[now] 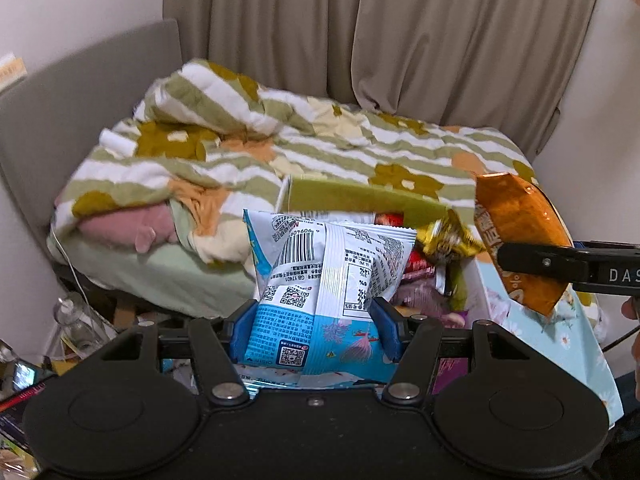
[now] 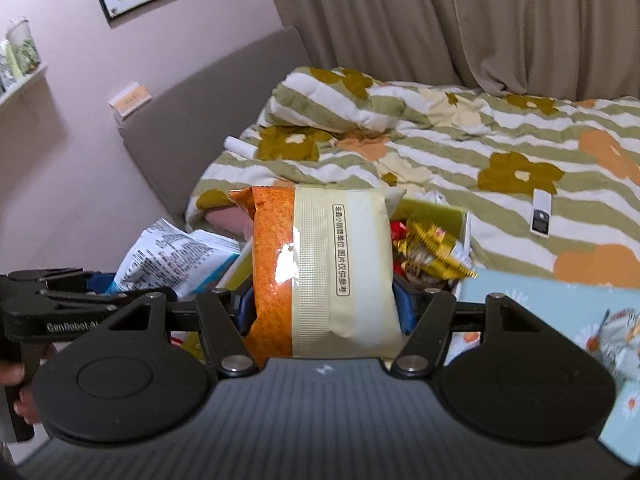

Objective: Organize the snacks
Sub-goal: 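Carry both bags into the cardboard box and open both tools to release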

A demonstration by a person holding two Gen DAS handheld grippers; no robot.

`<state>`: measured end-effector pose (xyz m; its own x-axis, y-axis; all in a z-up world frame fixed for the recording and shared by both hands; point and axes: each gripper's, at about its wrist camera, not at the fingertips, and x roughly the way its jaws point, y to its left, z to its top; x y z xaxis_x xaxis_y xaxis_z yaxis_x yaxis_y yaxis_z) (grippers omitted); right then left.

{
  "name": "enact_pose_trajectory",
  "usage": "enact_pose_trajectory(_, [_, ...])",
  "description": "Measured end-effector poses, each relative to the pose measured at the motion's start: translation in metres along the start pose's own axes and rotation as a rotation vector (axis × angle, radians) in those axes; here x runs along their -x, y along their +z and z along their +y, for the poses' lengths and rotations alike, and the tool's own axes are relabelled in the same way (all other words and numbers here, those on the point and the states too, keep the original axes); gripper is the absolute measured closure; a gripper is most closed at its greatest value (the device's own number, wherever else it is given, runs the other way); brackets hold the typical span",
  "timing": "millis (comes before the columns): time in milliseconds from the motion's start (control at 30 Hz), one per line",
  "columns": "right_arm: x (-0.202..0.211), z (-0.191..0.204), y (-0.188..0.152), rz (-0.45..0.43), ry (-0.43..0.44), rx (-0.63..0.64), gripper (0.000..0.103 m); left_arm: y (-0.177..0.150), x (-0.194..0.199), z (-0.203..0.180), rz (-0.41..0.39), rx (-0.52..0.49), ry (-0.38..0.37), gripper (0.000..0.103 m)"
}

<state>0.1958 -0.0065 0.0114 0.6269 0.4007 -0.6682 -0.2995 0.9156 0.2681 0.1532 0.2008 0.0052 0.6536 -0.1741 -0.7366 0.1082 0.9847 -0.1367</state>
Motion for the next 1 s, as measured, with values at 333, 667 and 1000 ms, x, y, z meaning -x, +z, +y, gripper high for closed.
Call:
enact_pose_trajectory(333, [-0.019,0.014,-0.016,0.017,-0.101,-0.042,0.024,-0.017,-0.033,-0.002,0.045,-0.063,-0.04,0.0])
enact_pose_trajectory(667, [-0.029,0.007,-0.008,0.015,-0.154,-0.084,0.023,-0.006,-0.015,0.0,-0.025,-0.112,-0.028,0.0])
enact_pose_trajectory(1000, [-0.045,0.003,-0.008,0.013,-0.145,-0.129,0.0,-0.007,-0.012,0.003,-0.034,-0.111,-0.006,0.0])
